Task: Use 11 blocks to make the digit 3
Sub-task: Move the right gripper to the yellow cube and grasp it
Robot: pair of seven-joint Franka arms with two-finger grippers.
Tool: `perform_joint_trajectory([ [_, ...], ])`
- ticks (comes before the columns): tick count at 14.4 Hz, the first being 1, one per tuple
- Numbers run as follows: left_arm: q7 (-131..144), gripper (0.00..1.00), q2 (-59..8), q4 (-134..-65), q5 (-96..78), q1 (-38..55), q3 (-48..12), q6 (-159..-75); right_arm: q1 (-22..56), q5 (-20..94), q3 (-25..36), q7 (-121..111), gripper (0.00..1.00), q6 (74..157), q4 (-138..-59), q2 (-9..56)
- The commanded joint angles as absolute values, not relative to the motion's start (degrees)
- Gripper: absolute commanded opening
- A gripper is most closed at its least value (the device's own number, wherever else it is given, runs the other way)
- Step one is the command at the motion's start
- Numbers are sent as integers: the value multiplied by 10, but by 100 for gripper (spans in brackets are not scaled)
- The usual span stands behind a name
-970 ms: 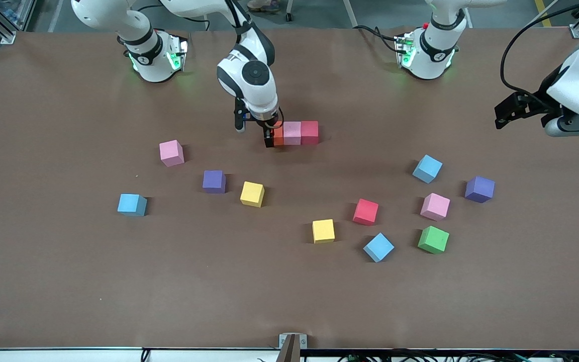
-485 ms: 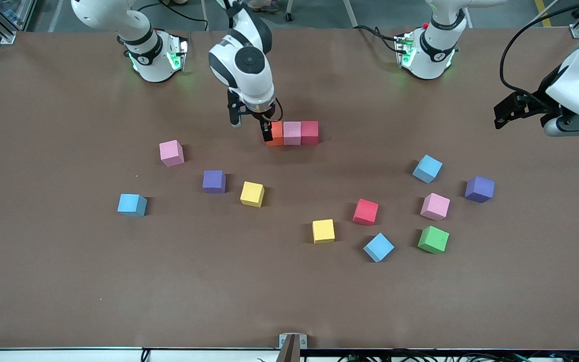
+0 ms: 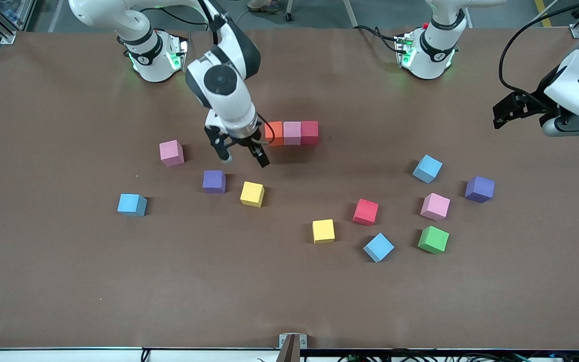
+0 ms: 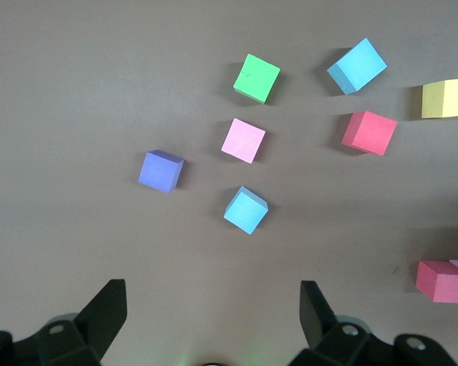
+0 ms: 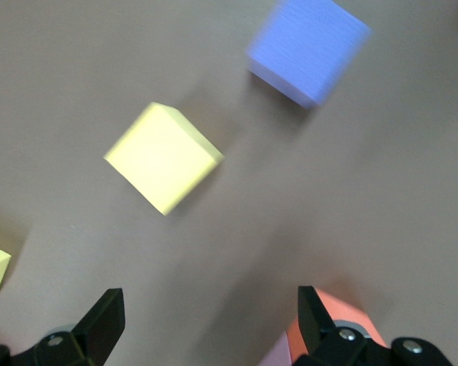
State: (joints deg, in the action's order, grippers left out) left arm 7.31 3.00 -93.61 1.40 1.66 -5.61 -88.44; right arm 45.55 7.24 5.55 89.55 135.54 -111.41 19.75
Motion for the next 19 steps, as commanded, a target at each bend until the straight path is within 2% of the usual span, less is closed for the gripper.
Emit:
perform_joint_trajectory([
  [1, 69, 100, 35, -937, 4, 15, -54, -877, 446, 68, 49, 804, 100, 1345, -1011, 298],
  [3, 69, 100, 34, -937, 4, 14, -54, -877, 439, 62, 50, 753, 100, 1349, -994, 326],
  [7, 69, 100, 33, -937, 4, 13, -54, -878, 415, 35, 50, 621, 100, 1350, -998, 329],
  [17, 70, 100, 33, -937, 4, 16, -54, -879, 410, 13, 50, 527, 98, 1388, -1000, 368],
  [18, 70, 100, 33, -937, 4, 15, -54, -879, 410, 13, 50, 526, 96, 1388, -1000, 368],
  [19, 70, 100, 33, -937, 4, 15, -54, -879, 410, 13, 50, 519, 82, 1387, -1000, 368],
])
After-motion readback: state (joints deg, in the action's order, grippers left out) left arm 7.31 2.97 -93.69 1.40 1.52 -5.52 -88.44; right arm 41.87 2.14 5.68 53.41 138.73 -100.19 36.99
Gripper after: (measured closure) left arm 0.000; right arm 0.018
